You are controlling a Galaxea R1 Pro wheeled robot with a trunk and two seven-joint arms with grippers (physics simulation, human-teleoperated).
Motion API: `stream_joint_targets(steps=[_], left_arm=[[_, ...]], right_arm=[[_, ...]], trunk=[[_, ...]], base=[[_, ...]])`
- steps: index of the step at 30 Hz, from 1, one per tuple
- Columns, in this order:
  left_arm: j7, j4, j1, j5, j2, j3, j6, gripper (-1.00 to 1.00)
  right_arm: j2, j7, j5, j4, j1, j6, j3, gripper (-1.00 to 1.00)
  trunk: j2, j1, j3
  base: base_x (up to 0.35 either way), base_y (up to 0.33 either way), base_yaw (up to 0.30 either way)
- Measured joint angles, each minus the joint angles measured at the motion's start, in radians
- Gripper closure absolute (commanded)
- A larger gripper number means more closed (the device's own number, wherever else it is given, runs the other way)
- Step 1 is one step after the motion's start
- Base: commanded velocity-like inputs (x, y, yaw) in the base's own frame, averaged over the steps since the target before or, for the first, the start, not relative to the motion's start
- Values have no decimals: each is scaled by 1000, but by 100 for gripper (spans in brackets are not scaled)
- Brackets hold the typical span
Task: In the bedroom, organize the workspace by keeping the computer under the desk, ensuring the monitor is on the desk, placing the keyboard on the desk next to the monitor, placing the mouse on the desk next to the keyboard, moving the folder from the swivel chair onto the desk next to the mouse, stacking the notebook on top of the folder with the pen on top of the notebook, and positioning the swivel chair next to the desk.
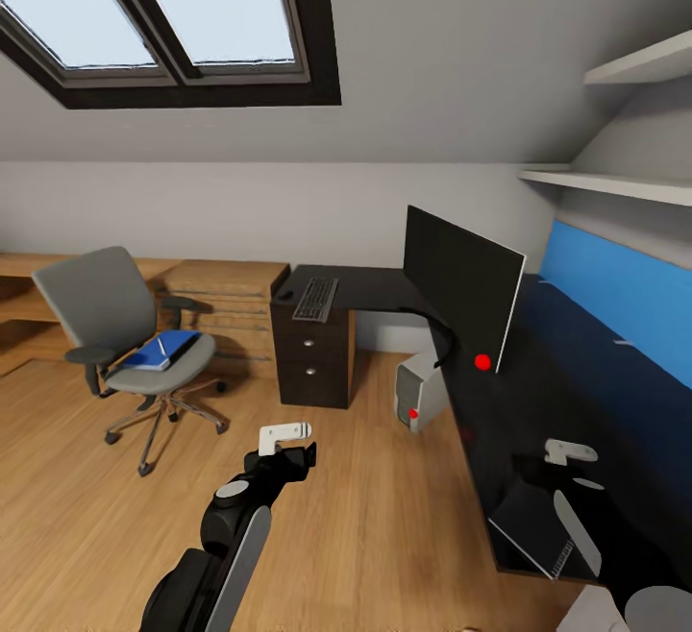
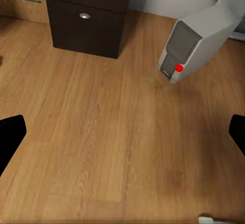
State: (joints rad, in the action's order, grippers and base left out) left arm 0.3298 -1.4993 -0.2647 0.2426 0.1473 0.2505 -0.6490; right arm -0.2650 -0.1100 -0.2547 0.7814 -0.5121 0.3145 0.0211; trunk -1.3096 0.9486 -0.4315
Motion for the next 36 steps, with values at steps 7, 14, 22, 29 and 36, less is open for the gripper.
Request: stream_joint_targets(steps=[7,14,22,29,36], left_arm=[[0,0,0,0,0,0,0,-100],[0,0,0,0,0,0,0,-100],[0,0,0,0,0,0,0,-100],[0,0,0,1,0,0,-1,-100],[0,0,0,0,0,0,0,-100]], right_arm=[[0,1,0,0,0,0,0,-100],[0,0,0,0,0,-1,0,-100],[-1,1,1,1,0,-1,0,-100],[-2,1,1,1,0,-1,0,-100],[-2,0,1,2,0,-5,0,-100]], trunk=[[0,0,0],[0,0,0],[0,0,0],[0,0,0],[0,0,0]], base=[[-218,0,0],[-30,0,0],[-109,0,0],[-15,0,0],[77,0,0]])
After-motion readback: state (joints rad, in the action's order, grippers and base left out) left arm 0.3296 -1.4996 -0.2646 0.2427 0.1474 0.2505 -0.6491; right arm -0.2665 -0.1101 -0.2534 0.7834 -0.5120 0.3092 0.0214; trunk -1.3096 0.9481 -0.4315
